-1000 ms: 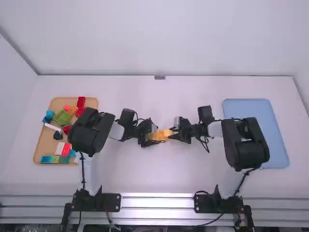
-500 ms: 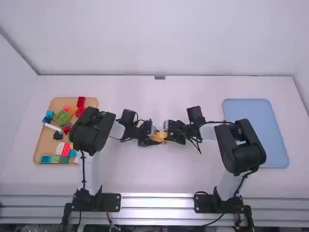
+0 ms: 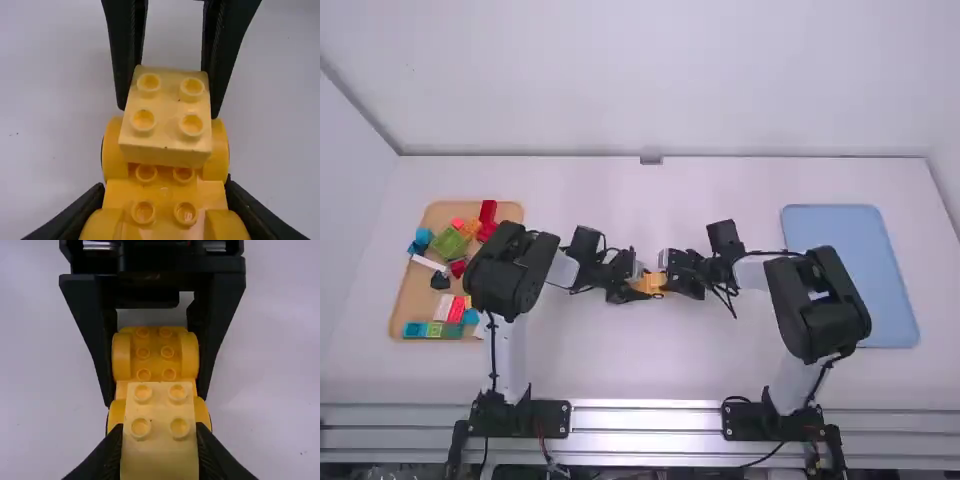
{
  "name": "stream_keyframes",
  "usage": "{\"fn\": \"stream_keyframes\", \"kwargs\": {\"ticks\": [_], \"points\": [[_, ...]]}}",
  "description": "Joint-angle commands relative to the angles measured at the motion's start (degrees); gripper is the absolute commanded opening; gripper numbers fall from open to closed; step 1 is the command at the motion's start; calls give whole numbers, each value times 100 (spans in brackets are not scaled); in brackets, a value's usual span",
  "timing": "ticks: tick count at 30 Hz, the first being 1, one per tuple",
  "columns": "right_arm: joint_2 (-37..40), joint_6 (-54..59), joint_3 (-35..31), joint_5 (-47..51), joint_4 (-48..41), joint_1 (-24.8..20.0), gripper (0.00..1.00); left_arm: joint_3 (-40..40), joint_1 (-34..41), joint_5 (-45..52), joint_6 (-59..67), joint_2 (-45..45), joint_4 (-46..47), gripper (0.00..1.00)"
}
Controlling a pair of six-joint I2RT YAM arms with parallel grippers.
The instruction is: Assemble lego blocks to make yellow taxi
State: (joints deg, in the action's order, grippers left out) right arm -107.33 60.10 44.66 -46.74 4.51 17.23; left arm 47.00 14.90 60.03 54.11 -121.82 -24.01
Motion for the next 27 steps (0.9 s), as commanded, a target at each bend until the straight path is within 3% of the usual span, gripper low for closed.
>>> {"fn": "stream_keyframes", "kwargs": {"ticks": [1, 7, 14, 22, 27], "points": [[83, -28, 37, 9, -42, 2, 36, -57, 31, -201, -24, -151, 129, 47], [83, -28, 44, 20, -20, 164, 48, -59, 63, -199, -26, -151, 129, 46], [83, -31, 42, 9, 15, 144, 50, -68, 81, -205, -24, -151, 127, 45], [83, -31, 42, -192, -11, -4, 25, -68, 83, -203, -26, -151, 127, 44], [83, -170, 42, -289, 227, 103, 25, -68, 85, -203, -26, -151, 129, 43]]}}
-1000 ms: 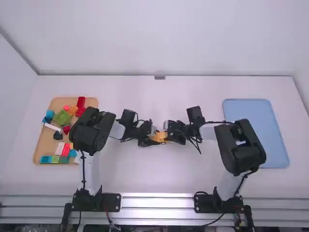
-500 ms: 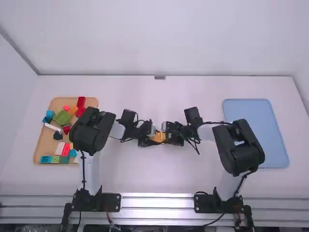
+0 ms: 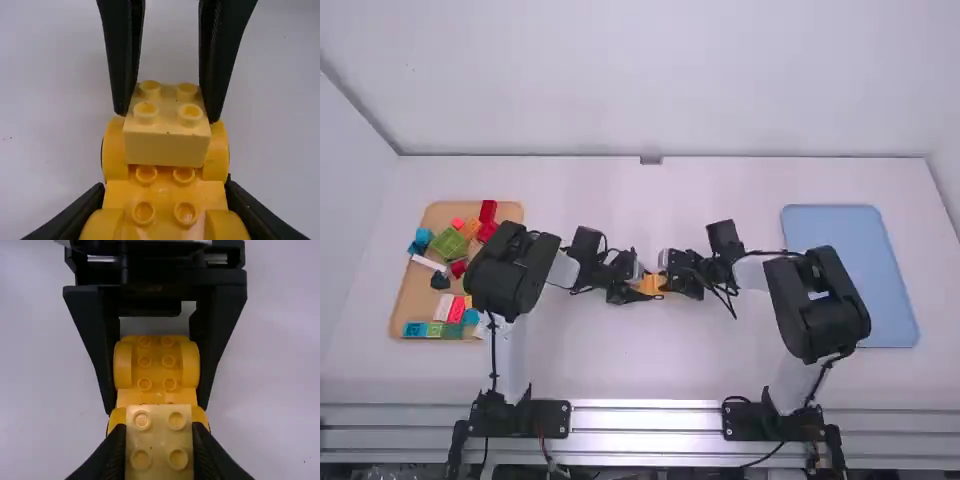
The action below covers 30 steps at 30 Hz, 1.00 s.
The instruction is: Assemble lego blocks to make yellow taxi
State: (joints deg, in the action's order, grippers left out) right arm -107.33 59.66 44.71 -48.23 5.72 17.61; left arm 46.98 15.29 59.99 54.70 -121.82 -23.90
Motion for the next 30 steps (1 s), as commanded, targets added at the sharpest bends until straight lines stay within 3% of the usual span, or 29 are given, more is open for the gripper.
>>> {"fn": "stream_keyframes", "kwargs": {"ticks": [1, 10, 22, 30], "points": [[83, -188, 37, -133, 168, 109, 24, -66, 39, -199, -85, -151, 118, 43], [83, -586, 37, 667, 232, 356, 24, -66, 46, -216, -87, -151, 129, 43], [94, -586, 52, 758, 133, 105, 32, -66, 46, -243, -85, -151, 136, 42], [92, -280, 310, 824, -632, 162, 36, -66, 46, -240, -85, -151, 138, 42]]}}
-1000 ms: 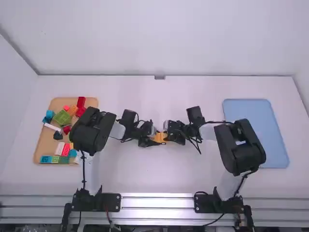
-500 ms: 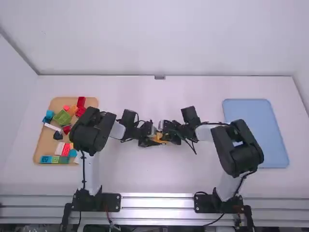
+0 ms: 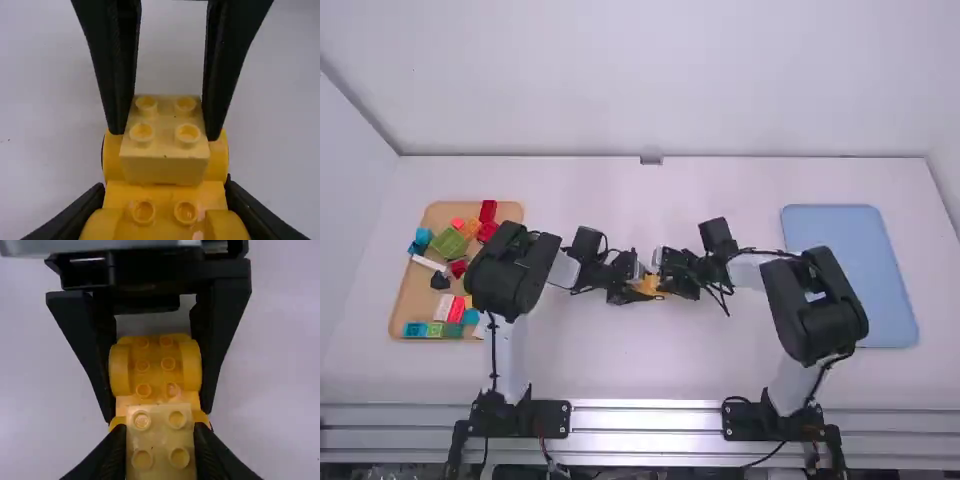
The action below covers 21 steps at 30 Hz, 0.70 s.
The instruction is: Assemble lego blocks to make yellow taxi
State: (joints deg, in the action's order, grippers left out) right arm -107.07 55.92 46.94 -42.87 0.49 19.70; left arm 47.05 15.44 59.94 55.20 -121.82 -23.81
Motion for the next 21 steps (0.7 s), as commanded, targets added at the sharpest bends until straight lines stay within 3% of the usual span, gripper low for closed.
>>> {"fn": "stream_keyframes", "kwargs": {"ticks": [1, 6, 13, 14, 18, 21], "points": [[66, 83, 114, 313, -146, -48, 41, -72, 31, -238, -136, -151, 129, 42], [68, 90, 157, 221, -81, -44, 62, -72, 31, -238, -138, -151, 133, 42], [68, 319, 308, -557, -83, -118, 59, -72, 31, -238, -140, -151, 133, 42], [68, 446, 321, -826, -79, -173, 50, -72, 31, -238, -136, -151, 138, 42], [68, 603, 330, -1414, -76, -313, 38, -72, 31, -240, -138, -151, 149, 42], [66, 542, 328, -1274, -120, -348, 14, -72, 28, -256, -136, -151, 153, 41]]}}
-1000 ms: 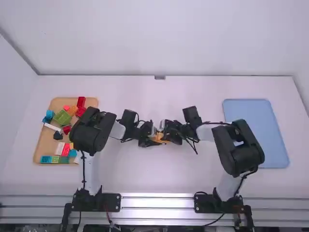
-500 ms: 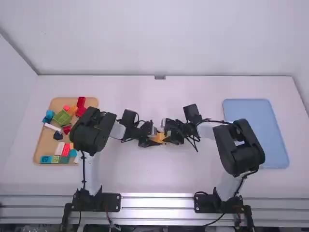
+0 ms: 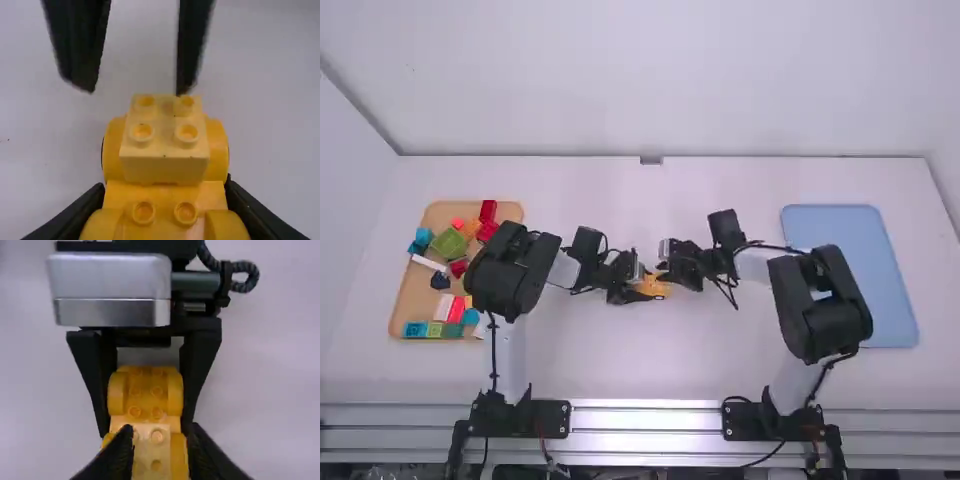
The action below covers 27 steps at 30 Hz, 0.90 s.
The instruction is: Assemble lego blocks to make yellow taxi
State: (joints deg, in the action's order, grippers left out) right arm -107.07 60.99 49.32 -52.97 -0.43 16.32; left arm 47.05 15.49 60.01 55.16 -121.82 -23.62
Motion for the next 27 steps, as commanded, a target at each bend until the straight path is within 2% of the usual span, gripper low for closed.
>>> {"fn": "stream_keyframes", "kwargs": {"ticks": [1, 2, 8, 14, 21, 27], "points": [[66, -79, 90, -101, -37, -9, 4, -72, 26, -260, -133, -151, 129, 41], [66, -190, 85, 87, -52, 11, 0, -72, 26, -262, -131, -151, 131, 41], [55, -422, 87, 1394, -409, 479, 0, -72, 26, -262, -131, -151, 131, 41], [55, -492, 85, 2057, -686, 828, 0, -72, 26, -262, -136, -151, 131, 41], [55, -756, -15, 2448, -1161, 769, 0, -72, 26, -262, -170, -151, 133, 40], [55, -758, -455, 2166, -501, 612, 0, -72, 24, -262, -170, -151, 131, 39]]}}
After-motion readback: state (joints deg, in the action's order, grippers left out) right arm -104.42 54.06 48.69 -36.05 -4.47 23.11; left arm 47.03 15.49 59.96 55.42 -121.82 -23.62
